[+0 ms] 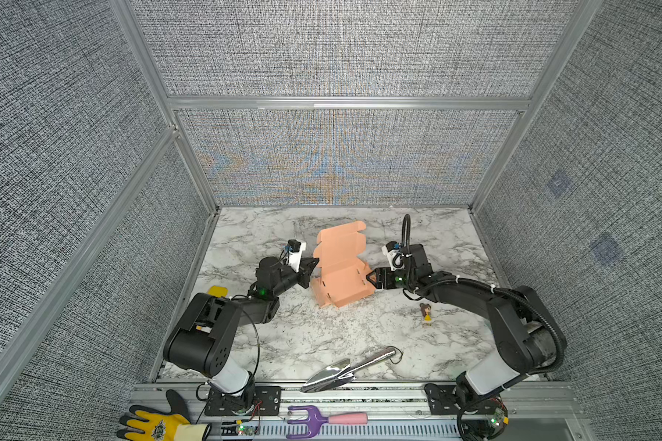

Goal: Assemble paper box
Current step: Fold the bottom flaps of a flat cardboard box at the center of the table.

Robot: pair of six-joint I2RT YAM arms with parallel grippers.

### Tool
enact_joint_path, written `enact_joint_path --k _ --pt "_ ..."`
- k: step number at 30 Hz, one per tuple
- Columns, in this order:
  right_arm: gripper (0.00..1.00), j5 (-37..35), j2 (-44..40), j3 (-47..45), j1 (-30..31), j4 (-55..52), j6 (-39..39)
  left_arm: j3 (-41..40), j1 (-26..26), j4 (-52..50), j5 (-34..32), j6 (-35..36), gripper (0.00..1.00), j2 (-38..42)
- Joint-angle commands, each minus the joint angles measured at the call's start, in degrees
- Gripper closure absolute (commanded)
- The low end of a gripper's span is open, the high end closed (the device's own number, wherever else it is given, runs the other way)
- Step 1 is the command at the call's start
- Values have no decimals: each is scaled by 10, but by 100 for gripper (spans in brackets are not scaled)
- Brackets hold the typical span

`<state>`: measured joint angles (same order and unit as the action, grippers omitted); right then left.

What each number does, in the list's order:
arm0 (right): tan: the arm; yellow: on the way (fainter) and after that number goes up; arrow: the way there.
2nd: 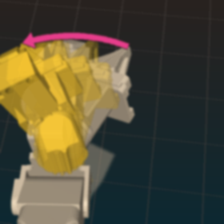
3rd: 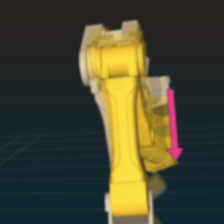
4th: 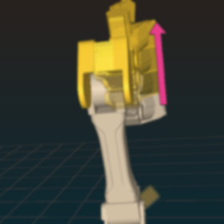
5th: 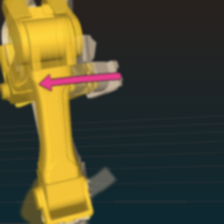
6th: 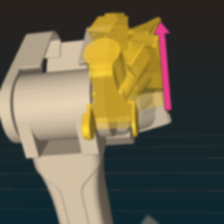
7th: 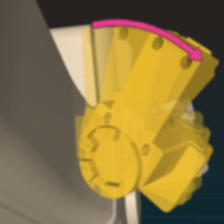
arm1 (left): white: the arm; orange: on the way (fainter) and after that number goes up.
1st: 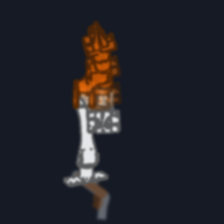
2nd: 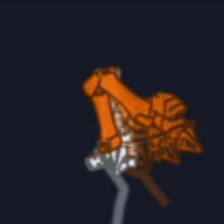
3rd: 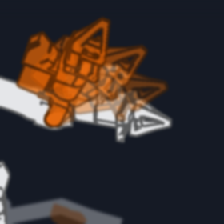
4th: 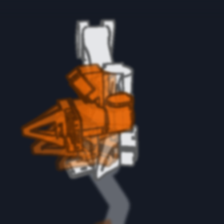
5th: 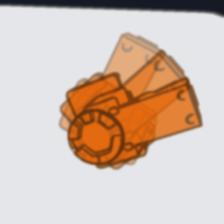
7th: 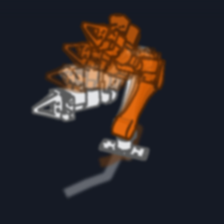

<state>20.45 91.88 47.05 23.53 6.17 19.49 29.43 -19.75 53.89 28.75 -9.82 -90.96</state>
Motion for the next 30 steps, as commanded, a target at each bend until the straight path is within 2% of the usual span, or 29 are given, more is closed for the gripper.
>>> enact_joint_path --k 1,11,21,30 --pt "24 29 -3 -5 -14 23 -4 -5 -5 -2 -23 52 100 8" --pt "25 91 25 -15 -69 77 23 -28 -15 11 -39 68 100 9" --pt "29 126 95 4 -72 108 47 -48 -29 13 -41 64 100 29" --pt "32 166 121 -2 -88 171 96 -53 -33 -3 -45 76 100 41"
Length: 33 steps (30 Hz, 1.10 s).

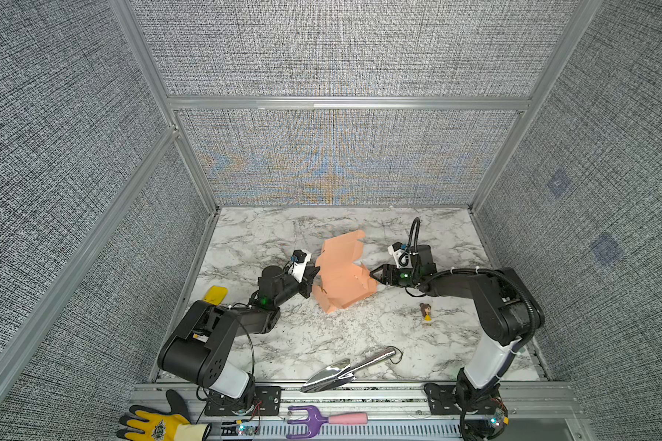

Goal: Assemble paper box
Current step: Fold the bottom flaps of a flat cardboard box at the center of the table.

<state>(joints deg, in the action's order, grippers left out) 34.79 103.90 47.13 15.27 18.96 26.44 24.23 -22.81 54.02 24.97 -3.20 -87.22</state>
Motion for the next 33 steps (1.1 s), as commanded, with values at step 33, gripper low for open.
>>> enact_joint_path --k 33 --pt "70 40 55 41 22 -23 44 0 -26 -28 -38 28 100 15"
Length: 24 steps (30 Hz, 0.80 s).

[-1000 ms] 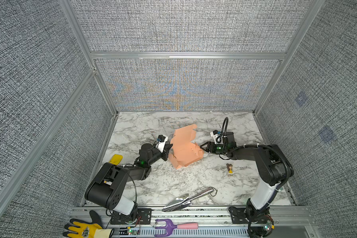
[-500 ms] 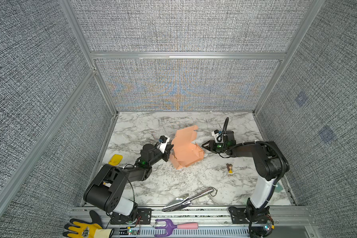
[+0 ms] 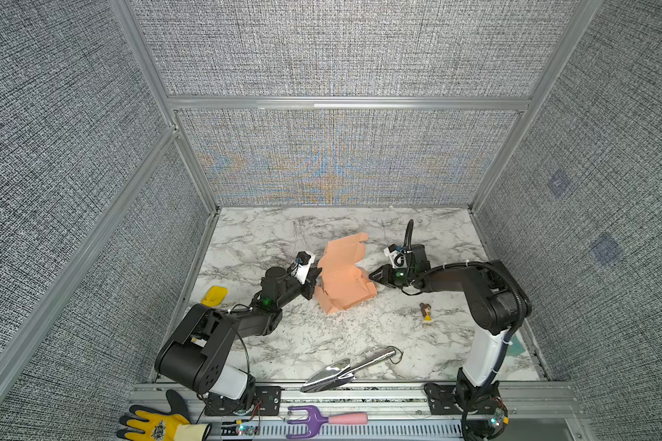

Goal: Assemble paper box
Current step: Fold the bottom flaps of a flat cardboard box at the center of the table.

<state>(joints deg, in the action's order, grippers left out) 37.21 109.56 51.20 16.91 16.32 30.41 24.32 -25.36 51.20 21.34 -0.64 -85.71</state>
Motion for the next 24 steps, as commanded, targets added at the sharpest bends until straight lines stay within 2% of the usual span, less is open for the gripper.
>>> enact_joint_path --k 1,7,13,24 --pt "70 20 -1 0 7 8 8 -1 0 0 -2 3 100 0" --pt "69 61 4 -25 12 95 70 -3 -3 7 -3 3 100 0" --pt "55 88 6 -55 10 171 121 -3 -3 7 -4 3 100 3" --pt "45 140 34 -93 -11 383 260 -2 -4 1 -6 2 100 8"
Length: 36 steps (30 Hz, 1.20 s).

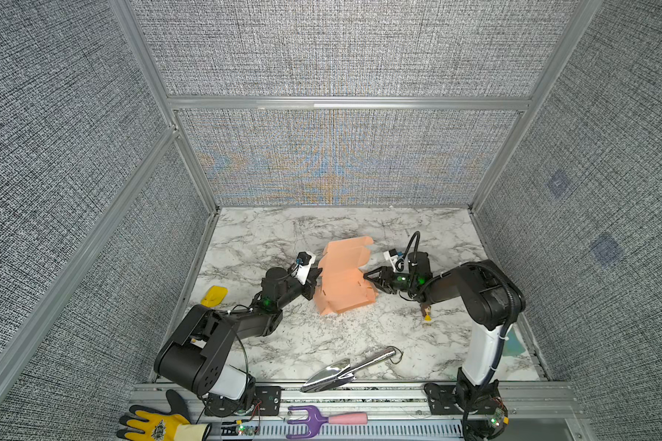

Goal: Assemble paper box
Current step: Fold the bottom flaps of a flat cardboard box at the center of the table.

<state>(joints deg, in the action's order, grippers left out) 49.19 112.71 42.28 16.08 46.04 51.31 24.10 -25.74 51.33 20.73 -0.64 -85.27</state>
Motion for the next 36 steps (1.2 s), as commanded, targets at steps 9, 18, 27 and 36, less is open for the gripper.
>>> enact_joint_path --k 9,18,27,36 --pt "43 28 -11 -4 -4 82 63 3 -2 2 -1 1 100 -4" --pt "43 -12 -48 16 13 -78 -39 3 -2 0 -3 2 100 -2" --pt "43 -92 -84 40 23 -245 -142 2 -3 -2 -2 0 100 4" --pt "43 -123 -105 51 26 -297 -175 3 -6 -4 -1 2 100 7"
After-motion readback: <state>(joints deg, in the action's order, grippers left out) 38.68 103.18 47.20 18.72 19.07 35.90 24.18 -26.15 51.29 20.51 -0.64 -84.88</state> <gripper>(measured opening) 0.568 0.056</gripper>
